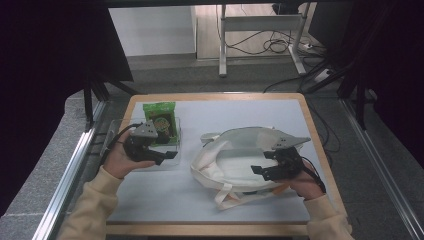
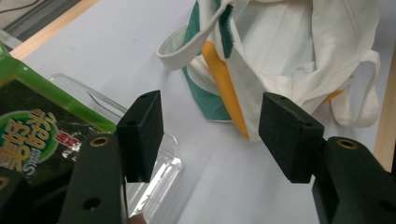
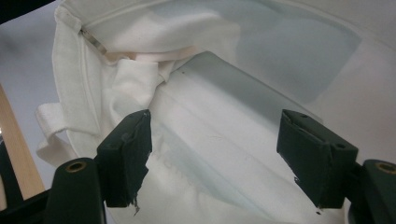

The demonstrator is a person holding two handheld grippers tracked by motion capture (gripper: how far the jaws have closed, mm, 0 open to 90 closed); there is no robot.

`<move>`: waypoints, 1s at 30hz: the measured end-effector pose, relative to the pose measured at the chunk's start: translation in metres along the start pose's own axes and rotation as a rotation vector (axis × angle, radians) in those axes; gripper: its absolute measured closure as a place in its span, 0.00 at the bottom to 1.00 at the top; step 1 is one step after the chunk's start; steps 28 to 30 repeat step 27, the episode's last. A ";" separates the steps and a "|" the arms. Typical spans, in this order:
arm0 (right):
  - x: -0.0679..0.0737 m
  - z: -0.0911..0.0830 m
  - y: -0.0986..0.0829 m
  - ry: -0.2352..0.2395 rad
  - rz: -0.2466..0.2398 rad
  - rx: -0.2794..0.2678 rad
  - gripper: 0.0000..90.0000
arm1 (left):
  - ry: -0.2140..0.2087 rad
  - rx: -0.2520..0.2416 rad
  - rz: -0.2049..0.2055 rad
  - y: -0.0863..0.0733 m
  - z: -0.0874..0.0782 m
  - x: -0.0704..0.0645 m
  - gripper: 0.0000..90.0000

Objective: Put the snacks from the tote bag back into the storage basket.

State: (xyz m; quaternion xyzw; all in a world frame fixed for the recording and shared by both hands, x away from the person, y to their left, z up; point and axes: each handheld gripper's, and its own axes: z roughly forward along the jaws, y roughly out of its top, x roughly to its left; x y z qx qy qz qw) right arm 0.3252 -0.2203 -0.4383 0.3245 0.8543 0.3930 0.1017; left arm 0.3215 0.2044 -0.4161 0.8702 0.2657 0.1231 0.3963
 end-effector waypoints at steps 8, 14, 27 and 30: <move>0.000 -0.001 -0.001 -0.002 0.002 0.001 0.29 | 0.019 -0.007 -0.025 -0.012 0.004 -0.015 0.44; 0.000 -0.001 -0.001 0.000 -0.001 0.003 0.29 | 0.020 -0.003 -0.026 -0.012 0.007 -0.017 0.43; 0.004 -0.010 -0.004 0.001 -0.008 -0.015 0.29 | 0.019 -0.025 -0.036 -0.013 0.007 -0.016 0.41; 0.004 -0.010 -0.004 0.001 -0.008 -0.015 0.29 | 0.019 -0.025 -0.036 -0.013 0.007 -0.016 0.41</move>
